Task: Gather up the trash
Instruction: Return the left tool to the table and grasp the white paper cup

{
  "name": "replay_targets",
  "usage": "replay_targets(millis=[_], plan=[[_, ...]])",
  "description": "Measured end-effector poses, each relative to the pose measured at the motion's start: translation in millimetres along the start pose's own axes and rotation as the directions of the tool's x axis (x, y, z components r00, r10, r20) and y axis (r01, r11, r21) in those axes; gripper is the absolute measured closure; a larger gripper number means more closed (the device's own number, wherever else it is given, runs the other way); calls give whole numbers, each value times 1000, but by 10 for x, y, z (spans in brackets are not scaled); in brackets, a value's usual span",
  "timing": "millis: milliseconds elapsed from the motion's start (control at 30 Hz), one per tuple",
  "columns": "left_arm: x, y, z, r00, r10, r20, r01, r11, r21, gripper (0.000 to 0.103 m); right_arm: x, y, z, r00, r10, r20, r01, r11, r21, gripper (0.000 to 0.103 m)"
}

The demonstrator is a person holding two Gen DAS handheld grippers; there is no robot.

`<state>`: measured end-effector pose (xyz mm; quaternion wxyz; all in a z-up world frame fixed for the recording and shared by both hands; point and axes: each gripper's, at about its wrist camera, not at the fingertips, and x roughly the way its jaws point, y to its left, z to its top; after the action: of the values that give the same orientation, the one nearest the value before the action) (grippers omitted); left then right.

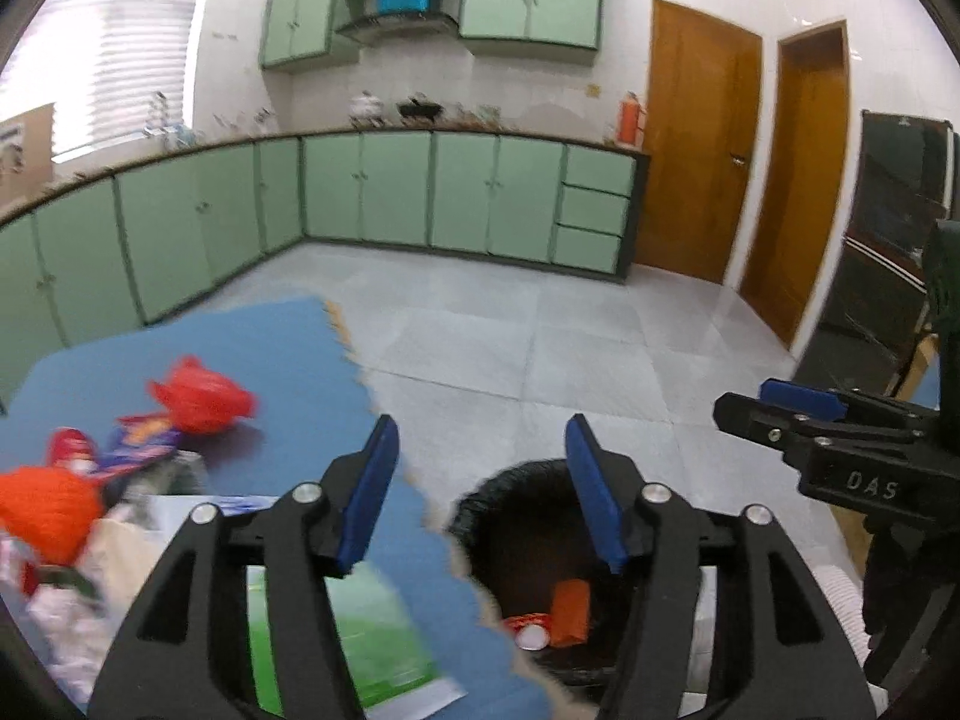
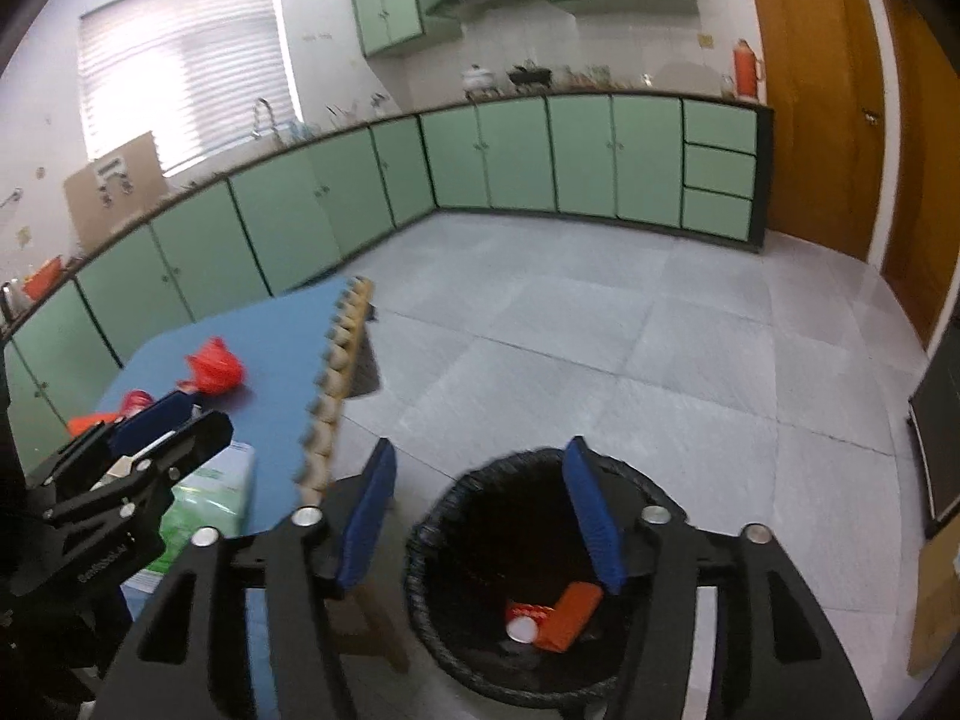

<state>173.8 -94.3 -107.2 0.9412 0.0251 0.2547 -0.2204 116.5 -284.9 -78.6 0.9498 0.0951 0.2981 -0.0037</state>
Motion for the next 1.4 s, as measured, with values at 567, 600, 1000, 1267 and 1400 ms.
replay_targets(millis=[567, 600, 1000, 1267, 1400], plan=[[-783, 1056, -490, 951, 302, -66, -306, 949, -79, 42, 227, 1083, -97, 988, 153, -22, -154, 977, -144, 32], [-762, 1062, -533, 951, 301, -74, -307, 949, -77, 42, 235, 1118, -112, 987, 157, -26, -159, 976, -151, 32], [-473, 1072, -657, 943, 317, -100, -324, 944, -66, 42, 380, 1186, -228, 986, 147, -75, -158, 974, -161, 32], [-477, 1212, -701, 924, 369, -100, -379, 920, -103, 46, 556, 1224, -374, 978, 165, -126, -185, 969, -164, 32], [-616, 1284, -687, 923, 377, -72, -384, 912, -142, 60, 618, 1249, -460, 971, 184, -149, -207, 965, -159, 32]])
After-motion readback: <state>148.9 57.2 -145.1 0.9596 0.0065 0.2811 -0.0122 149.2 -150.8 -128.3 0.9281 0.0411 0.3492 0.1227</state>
